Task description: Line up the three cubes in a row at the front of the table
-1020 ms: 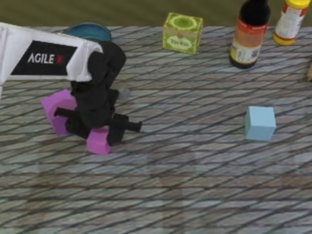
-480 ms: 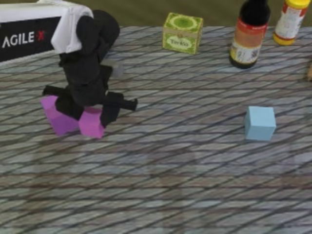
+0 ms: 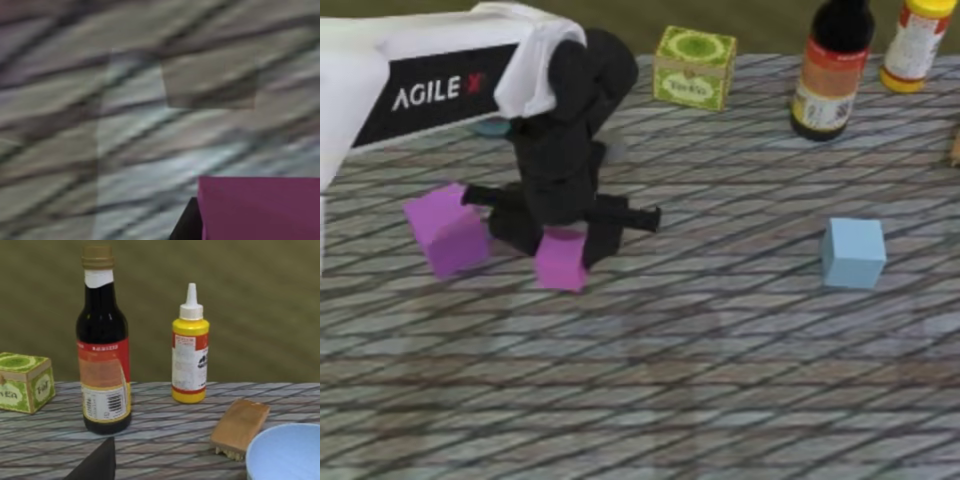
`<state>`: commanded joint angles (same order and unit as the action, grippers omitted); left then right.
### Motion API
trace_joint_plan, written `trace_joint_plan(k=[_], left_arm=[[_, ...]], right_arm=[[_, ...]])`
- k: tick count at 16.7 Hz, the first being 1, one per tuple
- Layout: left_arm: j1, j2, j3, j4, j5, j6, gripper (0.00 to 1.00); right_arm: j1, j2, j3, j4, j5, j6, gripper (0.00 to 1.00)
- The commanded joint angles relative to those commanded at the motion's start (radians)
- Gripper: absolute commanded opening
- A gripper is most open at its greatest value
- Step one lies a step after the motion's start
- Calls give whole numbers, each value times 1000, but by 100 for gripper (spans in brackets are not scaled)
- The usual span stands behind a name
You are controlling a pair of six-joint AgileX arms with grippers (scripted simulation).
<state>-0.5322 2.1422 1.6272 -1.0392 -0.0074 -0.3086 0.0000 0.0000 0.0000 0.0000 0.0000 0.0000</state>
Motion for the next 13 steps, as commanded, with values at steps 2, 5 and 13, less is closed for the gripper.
trace_joint_plan(k=[2, 5, 13], left_arm=[[-89, 29, 53, -31, -3, -131, 0], [-240, 72, 135, -83, -7, -364, 0], [-519, 121, 277, -158, -18, -742, 0]], right_arm=[[0, 0, 0, 0, 0, 0, 100], [0, 0, 0, 0, 0, 0, 100], [0, 0, 0, 0, 0, 0, 100]])
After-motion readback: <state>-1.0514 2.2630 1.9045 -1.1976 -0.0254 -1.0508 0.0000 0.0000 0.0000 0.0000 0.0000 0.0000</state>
